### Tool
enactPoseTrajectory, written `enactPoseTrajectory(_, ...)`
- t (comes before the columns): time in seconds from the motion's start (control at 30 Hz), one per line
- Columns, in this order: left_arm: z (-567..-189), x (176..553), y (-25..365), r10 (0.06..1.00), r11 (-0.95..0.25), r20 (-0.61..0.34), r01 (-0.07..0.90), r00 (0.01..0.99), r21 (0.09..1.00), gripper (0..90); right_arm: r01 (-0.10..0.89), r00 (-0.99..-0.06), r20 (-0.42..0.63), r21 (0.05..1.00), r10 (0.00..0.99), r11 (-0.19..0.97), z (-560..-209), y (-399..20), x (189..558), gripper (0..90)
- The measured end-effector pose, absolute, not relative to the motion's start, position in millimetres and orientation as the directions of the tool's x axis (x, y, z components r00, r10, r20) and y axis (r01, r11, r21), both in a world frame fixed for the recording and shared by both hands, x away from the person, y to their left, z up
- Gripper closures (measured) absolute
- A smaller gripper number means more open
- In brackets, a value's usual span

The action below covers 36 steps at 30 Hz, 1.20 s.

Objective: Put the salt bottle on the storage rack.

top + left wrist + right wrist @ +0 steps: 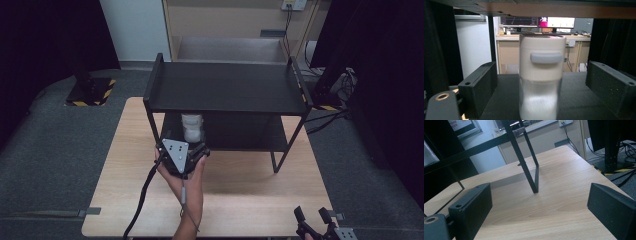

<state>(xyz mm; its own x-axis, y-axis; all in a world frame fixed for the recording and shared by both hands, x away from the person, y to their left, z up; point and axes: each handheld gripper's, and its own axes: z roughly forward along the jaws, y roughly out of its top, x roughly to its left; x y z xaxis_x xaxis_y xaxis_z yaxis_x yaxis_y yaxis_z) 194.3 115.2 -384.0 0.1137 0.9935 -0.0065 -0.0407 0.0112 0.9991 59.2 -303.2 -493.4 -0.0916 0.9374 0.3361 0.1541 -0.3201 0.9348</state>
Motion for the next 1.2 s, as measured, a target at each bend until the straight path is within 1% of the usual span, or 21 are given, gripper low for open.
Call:
enactPoseTrajectory(0.2,-392.3,172.2,120.4,0.990,0.008,-0.001,-0.046,0.143,0.999,9.5,0.150,-0.098,0.335,0.936,0.937,-0.319,-494.5,-298.8,56.4,5.8)
enactPoseTrajectory(0.3,-398.9,160.4,126.5,0.987,0.031,-0.023,-0.046,0.160,0.998,9.2,0.154,-0.103,0.332,0.937,0.938,-0.315,-495.7,-296.7,54.8,5.7)
enactPoseTrajectory(0.53,-411.6,141.6,141.2,0.978,0.046,-0.043,-0.014,0.205,0.999,9.1,0.169,-0.112,0.330,0.936,0.937,-0.309,-497.9,-292.6,54.1,5.6)
enactPoseTrajectory(0.93,-430.1,117.4,165.0,0.973,0.064,-0.068,0.025,0.220,0.998,6.2,0.167,-0.134,0.331,0.937,0.934,-0.308,-502.8,-284.7,54.4,5.5)
enactPoseTrajectory(1.03,-433.1,111.8,171.0,0.974,0.050,-0.056,0.035,0.221,0.998,5.8,0.163,-0.136,0.324,0.939,0.936,-0.302,-502.4,-283.9,54.2,5.5)
enactPoseTrajectory(1.13,-436.8,108.9,178.3,0.973,0.059,-0.068,0.050,0.220,0.997,6.0,0.160,-0.134,0.306,0.945,0.943,-0.284,-502.1,-282.9,54.3,5.9)
enactPoseTrajectory(1.2,-440.2,105.8,184.2,0.974,0.042,-0.052,0.049,0.221,0.998,5.9,0.161,-0.134,0.304,0.946,0.943,-0.282,-502.4,-282.5,54.7,5.9)
